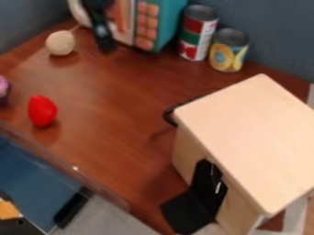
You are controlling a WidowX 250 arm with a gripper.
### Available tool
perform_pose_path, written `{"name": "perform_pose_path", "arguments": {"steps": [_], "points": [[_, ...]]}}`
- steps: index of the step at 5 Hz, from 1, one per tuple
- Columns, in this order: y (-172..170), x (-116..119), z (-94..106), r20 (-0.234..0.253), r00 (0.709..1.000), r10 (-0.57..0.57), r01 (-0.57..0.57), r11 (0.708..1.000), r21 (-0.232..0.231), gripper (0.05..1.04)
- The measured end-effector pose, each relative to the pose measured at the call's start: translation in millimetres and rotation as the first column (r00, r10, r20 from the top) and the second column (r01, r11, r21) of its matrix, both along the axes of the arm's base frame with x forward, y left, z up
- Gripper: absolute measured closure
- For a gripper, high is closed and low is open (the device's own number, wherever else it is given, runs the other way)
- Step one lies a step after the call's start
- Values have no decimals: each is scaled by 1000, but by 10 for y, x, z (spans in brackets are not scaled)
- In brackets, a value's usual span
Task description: Close the drawer
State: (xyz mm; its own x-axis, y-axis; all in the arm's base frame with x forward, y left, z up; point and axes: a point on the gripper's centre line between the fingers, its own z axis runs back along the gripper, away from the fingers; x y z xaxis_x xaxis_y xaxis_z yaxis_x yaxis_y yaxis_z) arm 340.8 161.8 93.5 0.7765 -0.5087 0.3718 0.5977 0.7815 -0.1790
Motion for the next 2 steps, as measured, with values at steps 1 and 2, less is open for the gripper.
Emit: {"name": "perform_pose_path", "arguments": {"steps": [1,2], "points": [[-159,-345,322,-11,973,231,-231,973,25,83],[-586,-617,325,28,947,319,-320,935,152,83]]}}
